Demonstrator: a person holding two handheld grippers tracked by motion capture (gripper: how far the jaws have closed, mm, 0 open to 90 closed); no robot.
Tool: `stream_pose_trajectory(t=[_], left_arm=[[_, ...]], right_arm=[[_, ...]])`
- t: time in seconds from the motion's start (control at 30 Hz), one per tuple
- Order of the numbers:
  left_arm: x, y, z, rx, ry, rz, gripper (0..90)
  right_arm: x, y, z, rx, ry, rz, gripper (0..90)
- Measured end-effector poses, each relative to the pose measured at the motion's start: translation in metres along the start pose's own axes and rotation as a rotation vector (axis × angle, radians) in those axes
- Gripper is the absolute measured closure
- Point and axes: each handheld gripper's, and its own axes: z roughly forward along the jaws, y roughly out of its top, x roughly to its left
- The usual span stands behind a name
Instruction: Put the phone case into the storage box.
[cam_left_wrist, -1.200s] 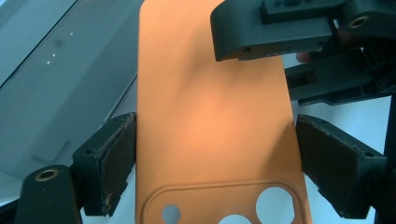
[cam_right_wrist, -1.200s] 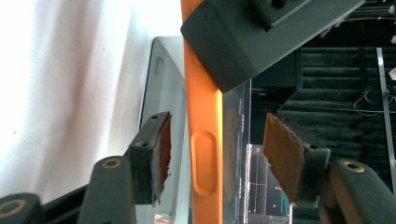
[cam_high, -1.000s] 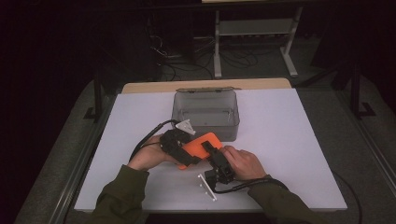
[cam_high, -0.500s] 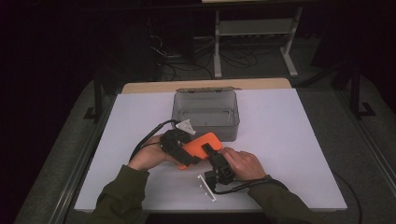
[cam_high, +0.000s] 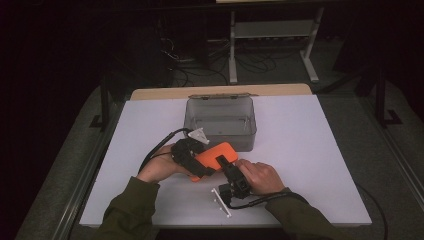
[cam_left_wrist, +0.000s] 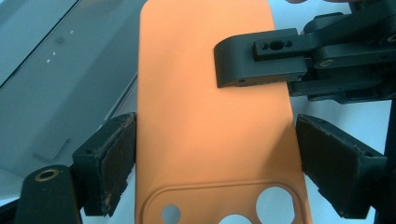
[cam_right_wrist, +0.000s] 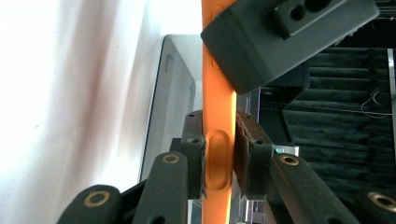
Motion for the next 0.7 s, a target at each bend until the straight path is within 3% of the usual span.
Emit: stream_pose_trajectory(t=[0.7], left_arm=[[0.0005,0.0003,0.0003,-0.003,-0.018,-0.015,15.3]], right_arm=[[0.0019,0.0011,-0.0019,0.012,-0.033,-0.009,82.0]])
